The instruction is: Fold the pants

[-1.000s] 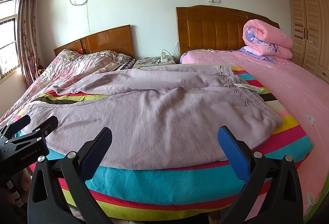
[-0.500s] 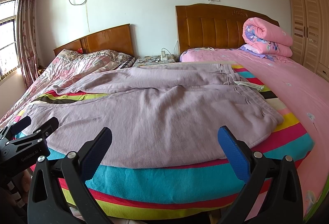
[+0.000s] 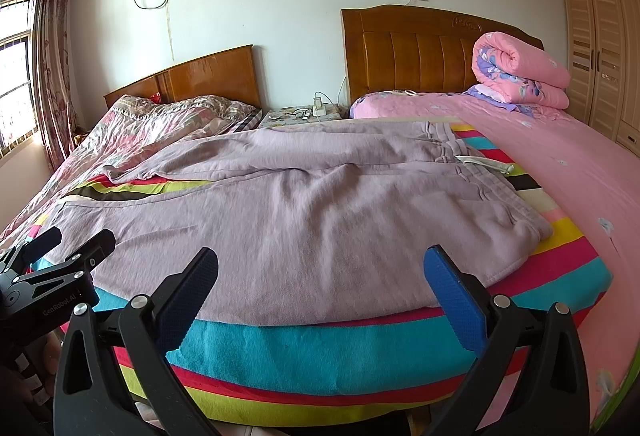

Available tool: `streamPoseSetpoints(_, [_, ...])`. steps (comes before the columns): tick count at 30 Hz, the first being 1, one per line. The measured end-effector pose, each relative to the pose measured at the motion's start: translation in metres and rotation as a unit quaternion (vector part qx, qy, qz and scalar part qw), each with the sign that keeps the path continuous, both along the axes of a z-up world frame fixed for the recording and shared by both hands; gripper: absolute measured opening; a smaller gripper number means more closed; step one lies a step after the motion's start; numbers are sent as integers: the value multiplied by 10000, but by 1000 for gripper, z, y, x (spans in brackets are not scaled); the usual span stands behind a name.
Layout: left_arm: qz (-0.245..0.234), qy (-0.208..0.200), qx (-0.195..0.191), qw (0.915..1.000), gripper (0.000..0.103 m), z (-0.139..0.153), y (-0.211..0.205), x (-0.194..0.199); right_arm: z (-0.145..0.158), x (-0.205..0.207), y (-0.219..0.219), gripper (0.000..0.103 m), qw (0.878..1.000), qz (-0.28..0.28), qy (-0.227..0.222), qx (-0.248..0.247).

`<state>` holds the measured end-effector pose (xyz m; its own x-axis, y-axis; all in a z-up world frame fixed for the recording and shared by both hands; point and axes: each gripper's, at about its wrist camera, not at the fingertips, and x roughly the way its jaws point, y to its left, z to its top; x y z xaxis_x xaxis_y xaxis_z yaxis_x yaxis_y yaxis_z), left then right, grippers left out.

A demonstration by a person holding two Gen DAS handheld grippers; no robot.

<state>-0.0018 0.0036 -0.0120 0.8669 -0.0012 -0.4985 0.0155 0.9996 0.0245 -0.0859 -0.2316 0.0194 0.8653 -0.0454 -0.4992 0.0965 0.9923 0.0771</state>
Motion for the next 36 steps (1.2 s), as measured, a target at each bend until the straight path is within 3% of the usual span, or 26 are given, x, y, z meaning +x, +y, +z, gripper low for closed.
streamPoseSetpoints(30, [-4,68,21,10000,102,-5,-3,-4,-11,-3,2,99,10000,4,54,32])
streamPoseSetpoints(36, [-192,266,52,9994,102,-6,-4,2,-12,0,4,99,9998,102,153,-66])
